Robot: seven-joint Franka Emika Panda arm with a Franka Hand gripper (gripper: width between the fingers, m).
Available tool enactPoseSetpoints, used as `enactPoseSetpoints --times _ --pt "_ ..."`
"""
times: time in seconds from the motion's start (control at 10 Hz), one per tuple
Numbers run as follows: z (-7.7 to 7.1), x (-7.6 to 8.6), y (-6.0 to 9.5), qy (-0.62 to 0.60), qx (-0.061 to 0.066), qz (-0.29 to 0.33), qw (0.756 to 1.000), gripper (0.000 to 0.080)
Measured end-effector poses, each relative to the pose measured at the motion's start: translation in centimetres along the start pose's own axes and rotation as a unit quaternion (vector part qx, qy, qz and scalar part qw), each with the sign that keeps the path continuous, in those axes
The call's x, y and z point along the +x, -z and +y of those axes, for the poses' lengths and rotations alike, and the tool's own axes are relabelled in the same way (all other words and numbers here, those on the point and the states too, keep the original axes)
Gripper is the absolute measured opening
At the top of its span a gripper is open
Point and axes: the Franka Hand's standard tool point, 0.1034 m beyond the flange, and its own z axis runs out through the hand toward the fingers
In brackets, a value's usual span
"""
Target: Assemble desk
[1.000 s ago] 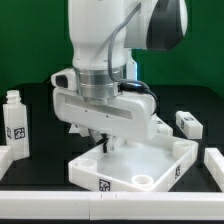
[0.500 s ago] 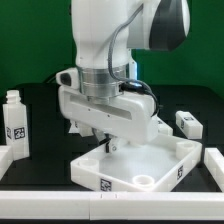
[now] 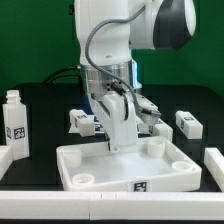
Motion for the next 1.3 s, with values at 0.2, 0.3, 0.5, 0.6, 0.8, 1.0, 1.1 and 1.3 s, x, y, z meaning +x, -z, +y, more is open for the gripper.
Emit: enactPoseSetpoints --times 0.2,0.3,0.5,0.6,0.8,1.0,1.1,1.3 --pt "-0.3 -0.4 -0.1 -0.052 0.003 -0.003 0.999 0.0062" --pt "-2.0 -1.4 -0.2 -0.128 0.013 -0.003 0.992 0.0062" --pt "-3.3 -2.9 -0.4 -0.163 0.013 -0.004 0.986 0.0064" --pt "-3.3 -2.9 -0.4 -0.163 0.013 -0.004 0.986 0.0064" --pt "-3.3 -2.9 -0.4 -0.163 0.013 -0.004 0.986 0.0064" --pt "-3.3 -2.9 -0.4 -0.163 0.013 -0.004 0.986 0.0064" --pt "-3.3 -2.9 -0.4 -0.163 0.013 -0.004 0.986 0.0092" --pt "-3.3 -2.9 -0.4 -0.163 0.013 -0.004 0.986 0.0271"
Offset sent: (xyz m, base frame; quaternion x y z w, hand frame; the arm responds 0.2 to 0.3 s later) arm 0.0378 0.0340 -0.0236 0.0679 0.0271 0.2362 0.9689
